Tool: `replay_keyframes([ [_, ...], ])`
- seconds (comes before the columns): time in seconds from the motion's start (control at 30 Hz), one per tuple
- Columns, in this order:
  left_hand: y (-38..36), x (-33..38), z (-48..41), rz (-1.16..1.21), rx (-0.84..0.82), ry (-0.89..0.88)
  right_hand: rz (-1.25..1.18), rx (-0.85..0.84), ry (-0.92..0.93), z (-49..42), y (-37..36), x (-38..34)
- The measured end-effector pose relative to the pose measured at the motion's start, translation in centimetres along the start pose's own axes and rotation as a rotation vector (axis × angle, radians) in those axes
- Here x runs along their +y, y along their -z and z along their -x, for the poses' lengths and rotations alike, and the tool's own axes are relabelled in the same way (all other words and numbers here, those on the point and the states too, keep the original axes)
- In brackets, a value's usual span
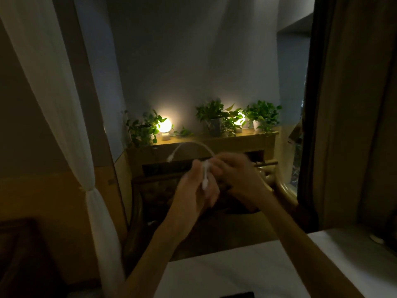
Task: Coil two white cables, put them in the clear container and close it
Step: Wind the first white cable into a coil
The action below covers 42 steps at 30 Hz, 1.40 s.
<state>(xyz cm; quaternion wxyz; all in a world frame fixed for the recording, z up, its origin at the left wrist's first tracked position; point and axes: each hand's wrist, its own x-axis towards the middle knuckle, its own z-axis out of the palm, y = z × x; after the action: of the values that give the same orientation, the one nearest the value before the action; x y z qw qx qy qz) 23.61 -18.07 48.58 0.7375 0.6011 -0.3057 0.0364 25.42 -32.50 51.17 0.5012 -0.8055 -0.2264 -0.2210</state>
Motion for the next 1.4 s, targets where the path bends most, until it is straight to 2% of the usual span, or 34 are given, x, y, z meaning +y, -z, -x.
replay_keyframes([
  [0.07, 0.1, 0.8, -1.3, -0.057, 0.027, -0.016, -0.233, -0.008, -0.150, 1.3, -3.0, 0.8],
  [0.17, 0.6, -0.4, -2.3, -0.067, 0.133, 0.002, -0.388, -0.075, -0.265, 4.2, -5.0, 2.4],
  [0.27, 2.2, -1.1, -3.0, 0.405, 0.307, 0.097, -0.301, -0.256, -0.411, 6.0, -5.2, 3.4],
  [0.3, 2.9, -1.4, -3.2, 0.498, 0.367, 0.110, -0.243, -0.321, -0.439, 6.6, -5.3, 3.3],
  [0.33, 3.6, -1.9, -3.4, 0.440, 0.430, 0.103, -0.177, -0.386, -0.434, 7.1, -5.4, 3.0],
  [0.4, 4.1, -2.8, -3.1, 0.017, 0.455, 0.046, 0.046, -0.448, -0.326, 7.4, -4.7, 1.9],
  [0.47, 3.1, -4.4, -1.9, -0.384, 0.267, -0.039, 0.317, -0.429, -0.159, 6.9, -2.9, 0.5],
  [0.53, 1.8, -5.0, -0.4, -0.392, 0.054, -0.003, 0.460, -0.356, -0.033, 5.7, -0.9, -1.0],
  [0.6, 0.7, -4.9, 0.8, -0.299, -0.012, 0.030, 0.524, -0.291, 0.063, 4.4, 0.8, -1.9],
  [0.67, 0.0, -4.1, 0.9, -0.275, 0.087, 0.040, 0.491, -0.289, 0.115, 3.6, 1.6, -2.2],
  [0.7, -0.2, -3.6, 0.6, -0.251, 0.210, 0.077, 0.472, -0.290, 0.135, 3.6, 1.6, -2.2],
  [0.77, 0.5, -2.7, -0.9, -0.051, 0.429, 0.193, 0.456, -0.302, 0.149, 4.5, 1.1, -1.9],
  [0.83, 2.5, -1.4, -2.7, 0.514, 0.532, 0.305, 0.454, -0.332, 0.112, 6.1, 0.2, -1.5],
  [0.87, 3.6, -0.5, -3.2, 0.813, 0.560, 0.293, 0.463, -0.333, 0.098, 6.9, -0.2, -1.4],
  [0.9, 4.3, 0.0, -3.6, 1.006, 0.594, 0.262, 0.469, -0.321, 0.091, 7.6, -0.7, -1.1],
  [0.93, 4.8, 0.2, -3.8, 1.031, 0.588, 0.213, 0.480, -0.315, 0.085, 8.1, -1.0, -1.1],
  [0.97, 4.8, 0.4, -3.7, 0.858, 0.565, 0.152, 0.492, -0.313, 0.098, 8.4, -1.2, -1.0],
  [1.03, 3.9, -0.4, -2.4, 0.084, 0.549, 0.015, 0.490, -0.314, 0.114, 8.2, -1.1, -1.2],
  [1.07, 3.3, -1.3, -1.7, -0.184, 0.456, -0.041, 0.500, -0.318, 0.130, 8.0, -0.8, -1.7],
  [1.1, 2.6, -2.1, -0.8, -0.330, 0.325, -0.042, 0.537, -0.292, 0.174, 7.7, -0.4, -1.9],
  [1.17, 1.2, -3.0, 0.9, -0.369, 0.104, 0.058, 0.676, -0.141, 0.289, 6.3, 0.8, -2.0],
  [1.2, 0.4, -3.0, 1.8, -0.329, 0.059, 0.113, 0.723, -0.050, 0.337, 5.2, 1.5, -1.9],
  [1.27, -1.3, -2.5, 2.7, -0.145, 0.126, 0.170, 0.658, 0.056, 0.300, 2.6, 2.1, -1.1],
  [1.4, -1.3, -0.7, 0.9, 0.376, 0.269, 0.109, 0.251, -0.063, 0.025, 1.1, -0.1, 1.5],
])
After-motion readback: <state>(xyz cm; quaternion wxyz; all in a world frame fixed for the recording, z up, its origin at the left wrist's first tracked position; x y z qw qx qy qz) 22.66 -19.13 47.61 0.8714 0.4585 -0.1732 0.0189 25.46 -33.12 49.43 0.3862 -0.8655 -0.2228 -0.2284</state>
